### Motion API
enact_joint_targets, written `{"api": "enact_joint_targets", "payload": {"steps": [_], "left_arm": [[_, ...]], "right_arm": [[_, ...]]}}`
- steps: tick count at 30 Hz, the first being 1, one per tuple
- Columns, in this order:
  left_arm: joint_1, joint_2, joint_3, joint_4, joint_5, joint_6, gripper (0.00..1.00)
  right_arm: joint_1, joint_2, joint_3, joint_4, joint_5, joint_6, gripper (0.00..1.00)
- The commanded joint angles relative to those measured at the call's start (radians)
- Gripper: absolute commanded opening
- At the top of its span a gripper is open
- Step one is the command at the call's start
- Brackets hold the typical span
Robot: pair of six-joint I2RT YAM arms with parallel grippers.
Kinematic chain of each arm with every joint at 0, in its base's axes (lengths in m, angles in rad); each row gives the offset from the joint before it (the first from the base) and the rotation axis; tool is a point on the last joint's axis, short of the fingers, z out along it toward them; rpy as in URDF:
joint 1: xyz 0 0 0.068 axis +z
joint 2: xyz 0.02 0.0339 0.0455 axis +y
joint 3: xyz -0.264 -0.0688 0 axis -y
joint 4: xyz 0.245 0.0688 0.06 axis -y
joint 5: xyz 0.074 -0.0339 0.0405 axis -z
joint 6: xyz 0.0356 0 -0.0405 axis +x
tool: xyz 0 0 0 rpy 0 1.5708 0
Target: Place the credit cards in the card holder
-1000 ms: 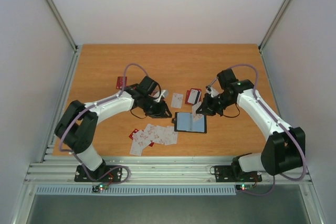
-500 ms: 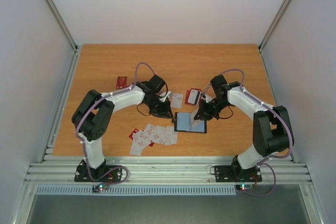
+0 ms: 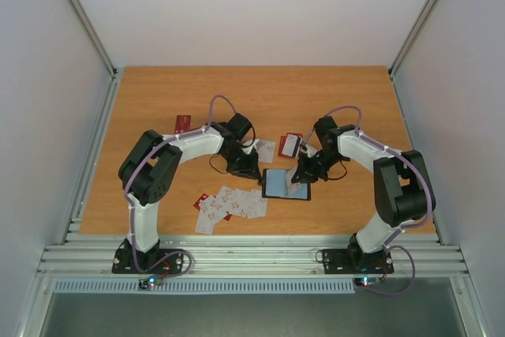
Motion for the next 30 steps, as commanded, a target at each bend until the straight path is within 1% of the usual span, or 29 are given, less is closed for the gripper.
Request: {"api": "enact_joint_targets", "payload": {"steps": [1,12,30], "left_arm": [[-0.001,0.024,0.037,-0.012,0.005,0.024,0.12],[-0.002,0.051,0.065,-0.029,0.01,0.028,0.11],[-0.003,0.105,0.092,-0.06,0.04,0.047,0.08]], "right_arm": [[-0.005,0.011,0.001,0.008,0.025,-0.036,0.01],[-0.005,0.031,-0.007,0.043,-0.001,-0.043,0.01],[-0.005,0.074,-0.046,0.156,-0.042,-0.041,0.01]]}}
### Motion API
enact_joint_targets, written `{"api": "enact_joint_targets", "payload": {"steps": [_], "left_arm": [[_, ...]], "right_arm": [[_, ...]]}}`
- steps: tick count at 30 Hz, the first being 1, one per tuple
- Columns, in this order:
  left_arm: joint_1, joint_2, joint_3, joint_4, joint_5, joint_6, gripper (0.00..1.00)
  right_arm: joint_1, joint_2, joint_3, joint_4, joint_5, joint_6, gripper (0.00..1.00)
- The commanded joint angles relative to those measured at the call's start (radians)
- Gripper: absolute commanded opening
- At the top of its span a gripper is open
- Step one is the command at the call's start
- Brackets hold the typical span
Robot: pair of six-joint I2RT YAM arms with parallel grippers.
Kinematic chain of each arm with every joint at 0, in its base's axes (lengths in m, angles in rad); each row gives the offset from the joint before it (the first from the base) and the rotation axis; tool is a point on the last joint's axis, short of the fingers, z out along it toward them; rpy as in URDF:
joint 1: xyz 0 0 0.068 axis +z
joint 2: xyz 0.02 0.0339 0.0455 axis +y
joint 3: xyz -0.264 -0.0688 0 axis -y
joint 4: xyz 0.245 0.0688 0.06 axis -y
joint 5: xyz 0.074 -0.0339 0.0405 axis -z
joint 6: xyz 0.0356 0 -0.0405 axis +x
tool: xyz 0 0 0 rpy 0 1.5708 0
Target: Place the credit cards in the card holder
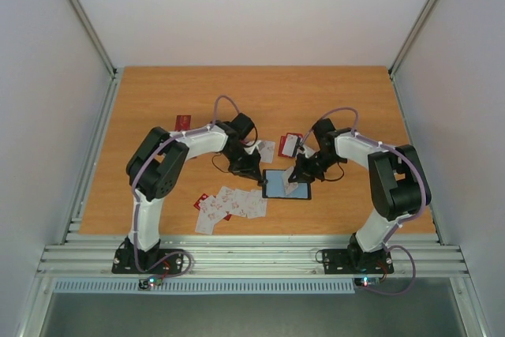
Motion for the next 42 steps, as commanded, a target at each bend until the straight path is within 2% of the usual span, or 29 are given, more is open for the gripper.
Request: {"api": "enact_joint_targets", "payload": {"steps": [1,16,31,38,42], "left_arm": [[-0.002,0.034,0.03,-0.019,0.025,0.021,0.08],[-0.003,0.07,0.073,-0.061,0.027,0.038,0.07],[-0.008,0.105,0.109,-0.088,0.025,0.053,0.07],[-0.011,0.111,0.111,-0.087,0.027,0.049,0.07],[-0.011,0.111,0.121,-0.095,0.017,0.05,0.07]], "right_arm": [[-0.005,0.02,-0.023,0.048,-0.003,-0.016,0.01],[0.0,0.014,-0.049,0.091,0.114,-0.058,0.01],[0.065,0.073,-0.059,0.178,0.08,-0.041,0.01],[0.065,0.045,-0.056,0.218,0.003,-0.027,0.01],[0.065,0.02,-0.046,0.208,0.008,-0.017,0.01]]}}
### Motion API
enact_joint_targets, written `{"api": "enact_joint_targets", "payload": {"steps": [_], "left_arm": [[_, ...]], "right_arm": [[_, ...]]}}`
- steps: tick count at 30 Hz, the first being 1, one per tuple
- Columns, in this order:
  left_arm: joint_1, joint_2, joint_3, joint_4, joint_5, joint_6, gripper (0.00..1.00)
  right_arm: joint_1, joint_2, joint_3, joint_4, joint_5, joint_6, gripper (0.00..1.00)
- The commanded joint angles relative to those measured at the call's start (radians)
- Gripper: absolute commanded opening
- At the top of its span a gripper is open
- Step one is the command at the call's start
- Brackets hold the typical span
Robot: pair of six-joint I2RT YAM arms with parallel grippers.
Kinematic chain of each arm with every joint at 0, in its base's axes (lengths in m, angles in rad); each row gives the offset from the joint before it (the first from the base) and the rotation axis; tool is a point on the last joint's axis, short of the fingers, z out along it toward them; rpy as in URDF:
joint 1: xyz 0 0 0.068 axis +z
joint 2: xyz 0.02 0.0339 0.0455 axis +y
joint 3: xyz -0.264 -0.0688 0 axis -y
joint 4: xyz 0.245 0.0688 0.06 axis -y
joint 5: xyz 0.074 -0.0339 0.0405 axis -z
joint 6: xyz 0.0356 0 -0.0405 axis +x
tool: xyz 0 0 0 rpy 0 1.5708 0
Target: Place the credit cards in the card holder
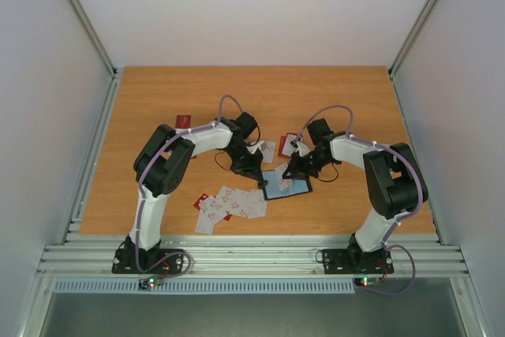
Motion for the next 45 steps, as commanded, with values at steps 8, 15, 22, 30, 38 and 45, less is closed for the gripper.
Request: {"api": "enact_joint_targets", "payload": {"steps": [8,15,22,30,38,45], "left_arm": [[-0.01,0.029,0.02,0.006,0.006,-0.001,0.06],[-0.011,0.029,0.022,0.01,-0.007,-0.008,0.06],[-0.011,0.035,0.023,0.01,-0.024,-0.019,0.06],[-0.011,0.048,0.038,0.01,-0.031,-0.029,0.05],[-0.011,0.057,0.052,0.008,-0.04,-0.038,0.05],[-0.011,0.065,0.058,0.011,-0.023,-0.037,0.05]], "right_arm": [[0.023,0.006,-0.044,0.051,-0.012,0.059,0.01],[0.023,-0.04,-0.101,0.076,-0.005,0.102,0.01],[0.023,-0.073,-0.132,0.059,0.034,0.124,0.01],[0.023,-0.094,-0.155,0.079,0.037,0.178,0.01],[0.024,-0.122,-0.189,0.107,0.038,0.264,0.01],[0.024,-0.076,-0.183,0.142,-0.026,0.215,0.01]]}}
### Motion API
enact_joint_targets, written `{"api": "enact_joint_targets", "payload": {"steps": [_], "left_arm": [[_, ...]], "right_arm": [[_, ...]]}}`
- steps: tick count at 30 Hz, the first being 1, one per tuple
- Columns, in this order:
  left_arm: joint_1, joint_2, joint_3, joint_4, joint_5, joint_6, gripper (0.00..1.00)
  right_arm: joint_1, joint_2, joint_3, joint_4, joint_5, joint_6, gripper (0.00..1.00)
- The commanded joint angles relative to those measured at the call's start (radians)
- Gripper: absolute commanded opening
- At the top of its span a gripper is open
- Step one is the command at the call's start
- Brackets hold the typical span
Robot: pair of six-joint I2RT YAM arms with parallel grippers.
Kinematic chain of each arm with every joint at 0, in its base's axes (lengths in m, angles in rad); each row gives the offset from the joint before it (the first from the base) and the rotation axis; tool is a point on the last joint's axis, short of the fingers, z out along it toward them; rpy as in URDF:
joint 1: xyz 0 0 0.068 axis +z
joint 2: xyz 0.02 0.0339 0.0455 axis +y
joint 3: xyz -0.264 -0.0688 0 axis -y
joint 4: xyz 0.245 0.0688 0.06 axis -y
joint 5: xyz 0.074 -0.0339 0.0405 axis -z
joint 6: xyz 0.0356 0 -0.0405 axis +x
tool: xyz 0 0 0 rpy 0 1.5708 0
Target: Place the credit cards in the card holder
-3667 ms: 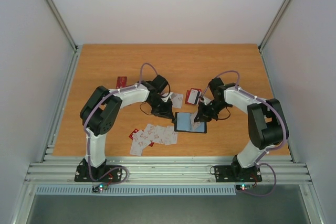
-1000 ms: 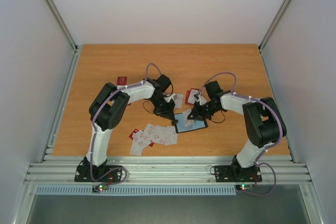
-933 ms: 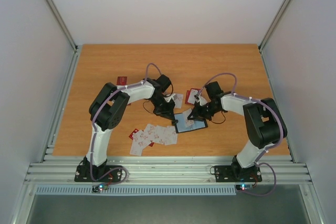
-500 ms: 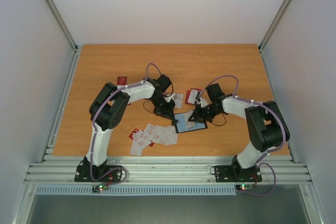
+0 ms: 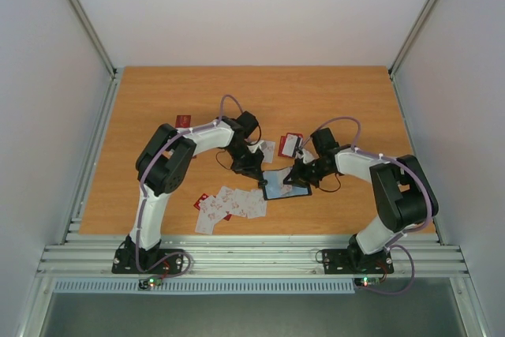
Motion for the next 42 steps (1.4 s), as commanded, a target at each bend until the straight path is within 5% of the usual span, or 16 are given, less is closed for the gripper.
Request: {"api": "enact_joint_targets", "payload": {"steps": [1,17,33,42], "left_arm": [[-0.009,0.043,0.024,0.043,-0.016,-0.001,0.05],[-0.009,0.046,0.035,0.026,-0.013,0.012,0.05],[-0.009,0.039,0.032,0.028,-0.02,0.014,0.05],[-0.009,0.028,0.024,0.039,-0.02,0.01,0.05]], "right_arm": [[0.013,0.057,-0.004,-0.011,-0.034,-0.03,0.01],[0.016,0.133,0.071,-0.055,-0.127,-0.101,0.03],[0.016,0.029,0.177,-0.31,0.056,-0.109,0.27],[0.031,0.046,0.191,-0.34,0.076,-0.111,0.29]]}}
